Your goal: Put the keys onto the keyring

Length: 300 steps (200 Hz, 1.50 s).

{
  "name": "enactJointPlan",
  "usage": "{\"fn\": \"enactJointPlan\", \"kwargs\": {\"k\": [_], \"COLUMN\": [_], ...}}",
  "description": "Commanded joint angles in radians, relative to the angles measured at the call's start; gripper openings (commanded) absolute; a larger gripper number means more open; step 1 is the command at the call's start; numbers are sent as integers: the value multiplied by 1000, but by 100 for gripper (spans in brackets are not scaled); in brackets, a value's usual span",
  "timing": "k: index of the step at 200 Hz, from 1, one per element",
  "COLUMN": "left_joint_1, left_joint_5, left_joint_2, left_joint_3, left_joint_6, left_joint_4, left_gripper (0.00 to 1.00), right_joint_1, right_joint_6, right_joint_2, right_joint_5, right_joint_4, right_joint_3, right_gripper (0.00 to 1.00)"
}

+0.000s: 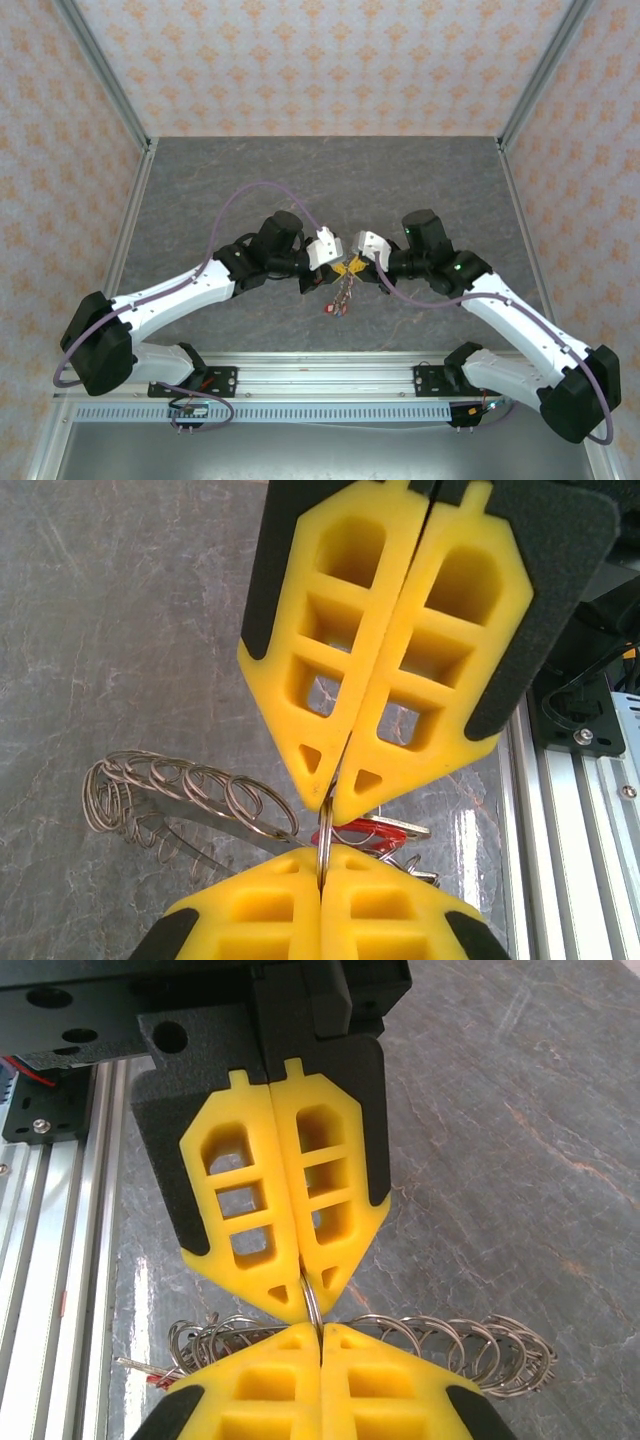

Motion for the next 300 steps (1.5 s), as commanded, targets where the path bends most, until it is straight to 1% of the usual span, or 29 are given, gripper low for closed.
{"fn": "enactJointPlan", "kwargs": {"k": [1, 8, 26, 48, 92, 116, 132, 146, 159, 174, 180, 193, 220, 246, 263, 281, 300], "left_joint_1": [-7, -6, -6, -5, -6, -6, -6, -6, -6, -6, -6, -7, -13, -15, -15, -23, -26], "left_joint_5": [28, 30, 34, 43, 65, 68, 64, 56, 48, 34, 31, 21, -7, -10, 0, -1, 5], "left_joint_2": [-28, -33, -44, -49, -47, -42, -41, -39, -35, -30, -25, -16, 1, 15, 19, 25, 23], "left_joint_3": [-28, -39, -61, -69, -63, -58, -57, -58, -55, -51, -45, -26, 19, 36, 37, 40, 37], "left_joint_6": [-40, -55, -82, -91, -98, -103, -104, -102, -99, -94, -87, -67, -3, 24, 23, 19, 16], "left_joint_4": [89, 114, 167, 189, 207, 211, 208, 202, 195, 178, 163, 123, 25, -16, -13, -14, -6], "left_gripper": [0, 0, 0, 0, 0, 0, 0, 0, 0, 0, 0, 10, 15, 18, 19, 18, 15], "right_joint_1": [10, 11, 10, 8, -1, -6, -7, -6, -6, -7, -7, -7, -7, -7, -8, -7, -7], "right_joint_6": [32, 38, 51, 69, 91, 108, 108, 122, 149, 168, 169, 136, 57, 32, 13, 5, -1], "right_joint_2": [-41, -47, -54, -56, -28, -22, -28, -45, -63, -73, -72, -61, -31, -23, -11, -10, -12], "right_joint_5": [2, 5, 10, 14, 4, 4, 6, 0, -3, -15, -20, -26, -10, -7, -15, -25, -12], "right_joint_4": [93, 105, 125, 161, 207, 233, 230, 238, 250, 252, 239, 180, 48, 15, -42, -64, -70], "right_joint_3": [-35, -55, -88, -122, -135, -150, -153, -150, -146, -133, -123, -93, -23, 7, 47, 73, 81], "right_gripper": [10, 12, 13, 17, 17, 14, 13, 10, 2, 0, 0, 0, 0, 0, 0, 0, 0]}}
